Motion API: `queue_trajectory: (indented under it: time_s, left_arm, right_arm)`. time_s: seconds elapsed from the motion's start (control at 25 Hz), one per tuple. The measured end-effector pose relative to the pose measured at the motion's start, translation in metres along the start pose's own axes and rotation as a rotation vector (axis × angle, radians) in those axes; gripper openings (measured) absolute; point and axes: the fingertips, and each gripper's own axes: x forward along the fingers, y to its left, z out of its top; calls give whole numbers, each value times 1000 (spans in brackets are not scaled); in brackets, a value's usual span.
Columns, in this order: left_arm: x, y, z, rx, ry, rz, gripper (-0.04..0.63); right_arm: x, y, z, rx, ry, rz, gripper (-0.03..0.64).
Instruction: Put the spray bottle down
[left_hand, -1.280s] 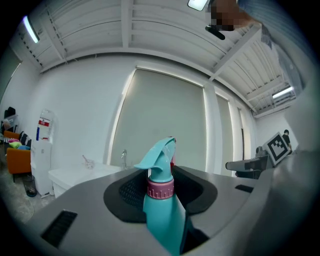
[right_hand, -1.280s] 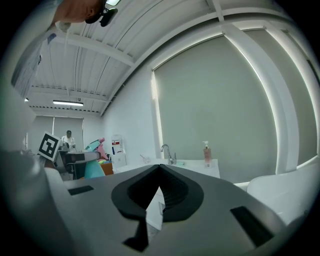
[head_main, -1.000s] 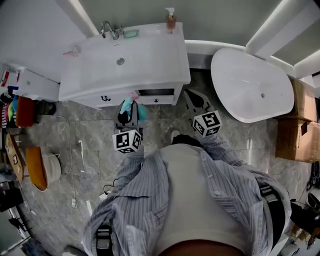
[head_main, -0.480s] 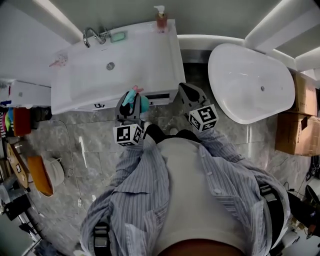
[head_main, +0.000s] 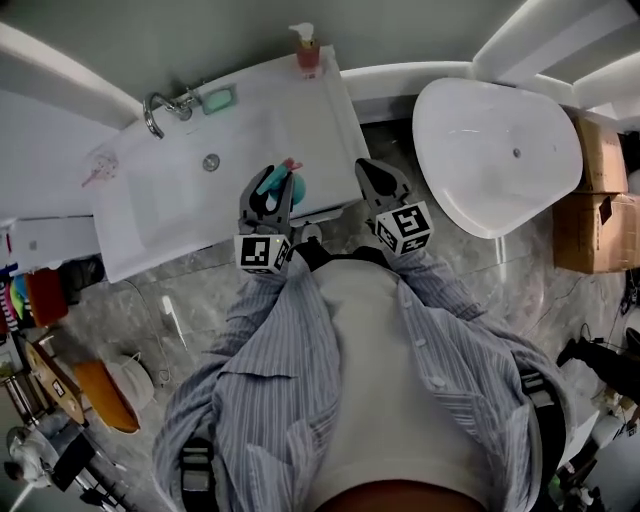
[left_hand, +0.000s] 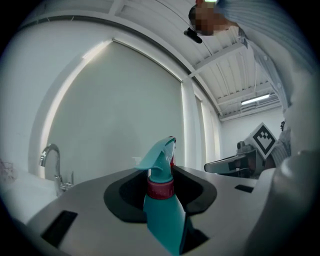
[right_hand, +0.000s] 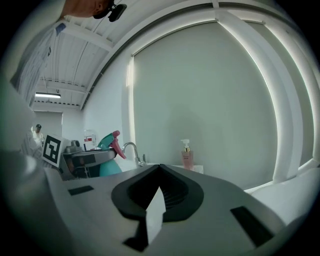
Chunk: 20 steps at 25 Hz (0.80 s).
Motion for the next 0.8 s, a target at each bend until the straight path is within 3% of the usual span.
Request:
queue_trajectory:
  time_s: [0.2,0.32,0.52,0.8]
  left_arm:
    - [48,-4,-27,0,42,-159,138]
    - [69,-2,-42,8,56,-216,138]
    - [103,10,-64,10,67,-247,138]
    - [154,37,-95,-10,76,-228,138]
  right_arm:
    - [32,-9,-17,29,36,-59,15]
    - [46,-13,-28,43,56,-91,15]
    - [60,-37,-42,66,66,-178,15]
    - [75,-75,-61,96,84,-282,15]
